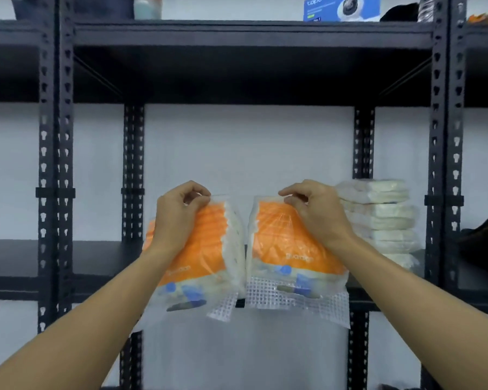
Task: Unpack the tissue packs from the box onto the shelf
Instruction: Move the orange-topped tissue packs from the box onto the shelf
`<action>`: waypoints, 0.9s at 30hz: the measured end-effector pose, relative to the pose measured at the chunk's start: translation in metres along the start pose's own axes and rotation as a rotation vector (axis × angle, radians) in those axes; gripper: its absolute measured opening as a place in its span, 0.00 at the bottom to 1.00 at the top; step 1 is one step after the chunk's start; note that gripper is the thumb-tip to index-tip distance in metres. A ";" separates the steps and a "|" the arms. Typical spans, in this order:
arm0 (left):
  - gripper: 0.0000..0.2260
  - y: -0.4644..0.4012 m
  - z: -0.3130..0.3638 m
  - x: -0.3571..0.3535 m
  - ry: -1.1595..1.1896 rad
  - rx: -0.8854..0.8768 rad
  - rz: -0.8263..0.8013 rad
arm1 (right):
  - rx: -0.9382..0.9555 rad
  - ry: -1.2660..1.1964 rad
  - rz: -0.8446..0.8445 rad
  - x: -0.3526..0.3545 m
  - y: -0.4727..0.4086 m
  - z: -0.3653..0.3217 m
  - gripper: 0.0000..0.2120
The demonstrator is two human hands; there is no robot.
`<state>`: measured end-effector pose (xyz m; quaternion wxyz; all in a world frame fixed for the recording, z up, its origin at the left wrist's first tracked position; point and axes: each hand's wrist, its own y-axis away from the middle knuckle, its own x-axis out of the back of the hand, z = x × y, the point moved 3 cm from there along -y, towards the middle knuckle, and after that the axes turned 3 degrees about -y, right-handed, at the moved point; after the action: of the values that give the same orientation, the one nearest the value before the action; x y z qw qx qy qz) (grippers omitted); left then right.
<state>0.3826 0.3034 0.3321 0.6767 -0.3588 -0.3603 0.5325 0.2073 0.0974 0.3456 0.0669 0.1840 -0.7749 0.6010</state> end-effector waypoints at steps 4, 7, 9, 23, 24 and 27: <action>0.07 -0.029 -0.033 -0.022 -0.044 -0.012 -0.038 | -0.016 0.016 -0.024 -0.031 -0.024 0.029 0.08; 0.09 -0.048 -0.065 -0.040 -0.069 0.014 -0.074 | -0.057 0.023 -0.045 -0.055 -0.035 0.056 0.09; 0.09 -0.057 -0.087 -0.051 -0.117 0.020 -0.092 | -0.088 0.034 -0.063 -0.071 -0.039 0.076 0.09; 0.09 -0.077 -0.171 -0.118 -0.545 0.079 -0.454 | -0.195 0.197 -0.308 -0.137 -0.043 0.146 0.10; 0.10 -0.077 -0.174 -0.120 -0.544 0.091 -0.458 | -0.207 0.214 -0.340 -0.139 -0.043 0.149 0.10; 0.08 -0.079 -0.172 -0.119 -0.546 0.078 -0.430 | -0.245 0.244 -0.399 -0.141 -0.041 0.156 0.11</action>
<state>0.5475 0.1552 0.3051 0.6651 -0.0927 -0.5747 0.4677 0.3706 -0.0319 0.2955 0.2987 0.2500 -0.7765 0.4953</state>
